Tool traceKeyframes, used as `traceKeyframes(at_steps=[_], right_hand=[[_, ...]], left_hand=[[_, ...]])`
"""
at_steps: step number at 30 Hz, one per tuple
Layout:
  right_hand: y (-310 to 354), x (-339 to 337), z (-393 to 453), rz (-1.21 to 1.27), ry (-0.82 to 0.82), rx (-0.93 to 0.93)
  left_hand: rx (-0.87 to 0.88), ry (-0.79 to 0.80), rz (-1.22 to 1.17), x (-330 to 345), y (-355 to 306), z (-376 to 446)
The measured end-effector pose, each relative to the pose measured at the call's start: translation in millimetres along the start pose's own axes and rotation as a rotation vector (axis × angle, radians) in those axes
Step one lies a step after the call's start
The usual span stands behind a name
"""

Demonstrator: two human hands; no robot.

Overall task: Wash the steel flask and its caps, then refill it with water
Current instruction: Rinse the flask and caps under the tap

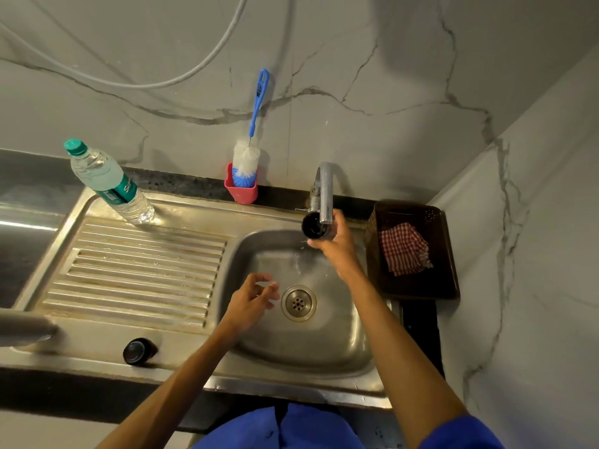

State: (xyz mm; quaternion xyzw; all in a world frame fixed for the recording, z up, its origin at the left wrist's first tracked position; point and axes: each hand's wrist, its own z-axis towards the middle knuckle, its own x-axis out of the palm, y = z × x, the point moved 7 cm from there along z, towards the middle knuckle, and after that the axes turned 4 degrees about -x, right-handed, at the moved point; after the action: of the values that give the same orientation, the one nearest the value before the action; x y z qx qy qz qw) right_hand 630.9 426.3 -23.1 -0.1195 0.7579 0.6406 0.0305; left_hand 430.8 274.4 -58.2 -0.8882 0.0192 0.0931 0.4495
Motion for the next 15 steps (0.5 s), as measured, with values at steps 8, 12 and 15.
traceKeyframes(at_steps=[8, 12, 15], right_hand=[[-30, 33, -18, 0.746, 0.051, 0.512], [-47, 13, -28, 0.473, 0.026, 0.537], [-51, -19, -29, 0.155, -0.074, 0.453]], left_hand=[[0.001, -0.022, 0.009, -14, 8, 3], [-0.01, -0.013, 0.008, -12, 11, 4], [-0.014, -0.006, 0.02, -8, 9, 2]])
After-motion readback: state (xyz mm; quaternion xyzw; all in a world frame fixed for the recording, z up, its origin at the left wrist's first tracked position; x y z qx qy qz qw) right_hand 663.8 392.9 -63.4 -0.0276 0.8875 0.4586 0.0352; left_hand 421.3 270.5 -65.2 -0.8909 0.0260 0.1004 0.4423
